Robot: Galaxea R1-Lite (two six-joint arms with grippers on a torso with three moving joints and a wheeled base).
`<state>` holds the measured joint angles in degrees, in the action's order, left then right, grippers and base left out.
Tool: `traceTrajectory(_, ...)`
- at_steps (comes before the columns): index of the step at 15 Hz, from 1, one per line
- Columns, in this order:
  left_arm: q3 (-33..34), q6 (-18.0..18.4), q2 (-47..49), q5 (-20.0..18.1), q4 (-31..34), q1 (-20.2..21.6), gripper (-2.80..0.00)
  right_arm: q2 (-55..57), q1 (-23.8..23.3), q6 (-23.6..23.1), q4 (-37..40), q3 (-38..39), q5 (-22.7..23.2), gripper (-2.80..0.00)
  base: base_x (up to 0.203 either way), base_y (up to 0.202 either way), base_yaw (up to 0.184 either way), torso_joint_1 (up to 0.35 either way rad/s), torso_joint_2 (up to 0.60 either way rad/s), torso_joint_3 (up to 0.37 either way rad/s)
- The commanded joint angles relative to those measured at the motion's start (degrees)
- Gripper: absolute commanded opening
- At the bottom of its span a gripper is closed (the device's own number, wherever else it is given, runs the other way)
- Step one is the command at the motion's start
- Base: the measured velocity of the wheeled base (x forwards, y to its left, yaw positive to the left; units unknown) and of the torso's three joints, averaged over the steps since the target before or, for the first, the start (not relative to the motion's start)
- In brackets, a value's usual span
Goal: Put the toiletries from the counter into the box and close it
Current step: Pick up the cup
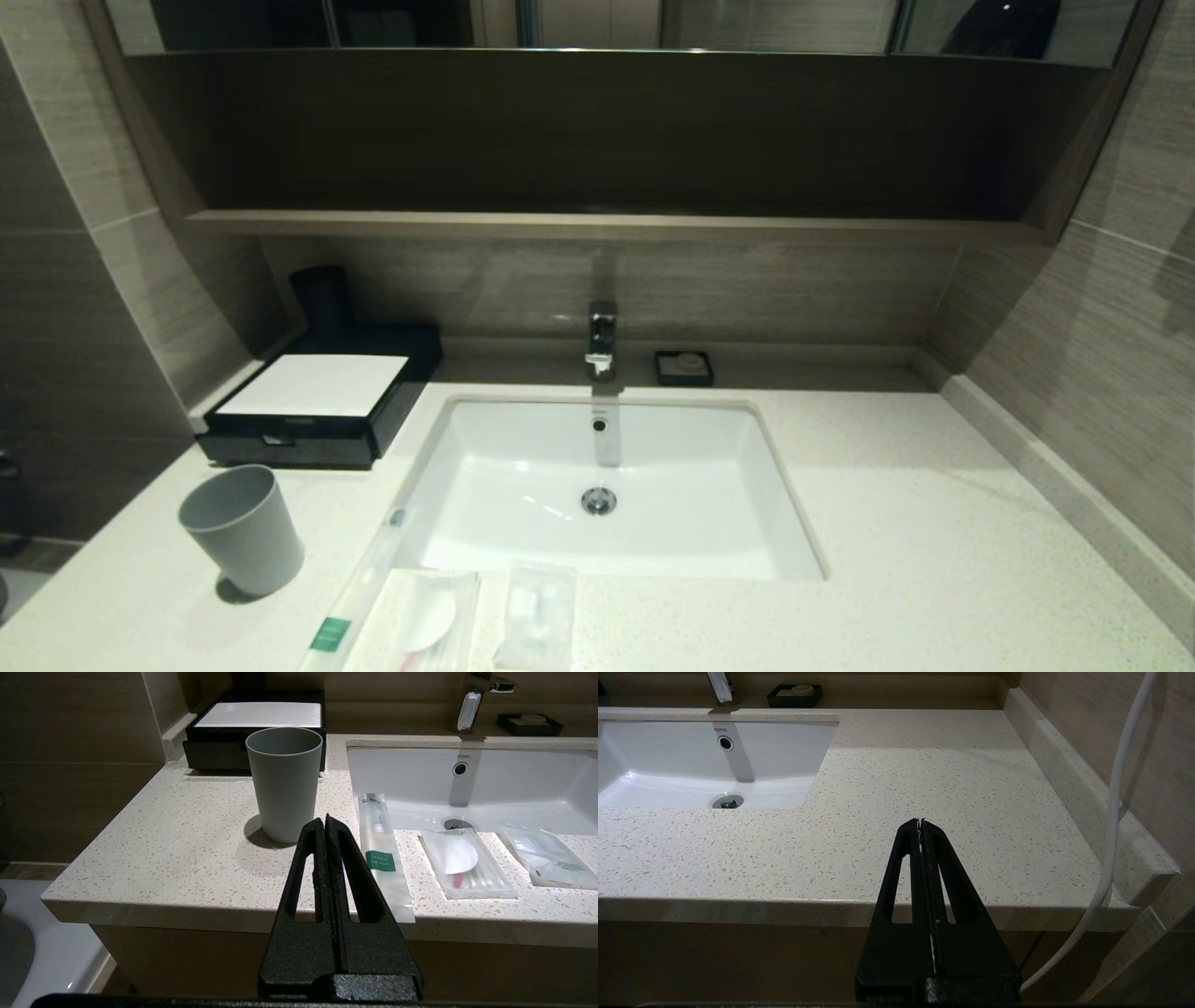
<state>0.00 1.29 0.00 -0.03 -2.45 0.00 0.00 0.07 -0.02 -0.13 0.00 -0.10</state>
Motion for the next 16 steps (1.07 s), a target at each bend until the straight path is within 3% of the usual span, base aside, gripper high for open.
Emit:
traceTrajectory(1,1.14,0.03,0.09,0.03,-0.01,0.00,-2.80,0.00,0.01,-0.03,-0.04,0.09,0.01,-2.80,0.000,0.000,0.000,0.000,0.00,0.000)
traceTrajectory(16,-1.27,0.73,0.09,0.02,2.15,0.00,-2.80,0.00,0.01,-0.06,-0.04,0.09,0.01,-2.80,0.000,0.000,0.000,0.000,0.00,0.000)
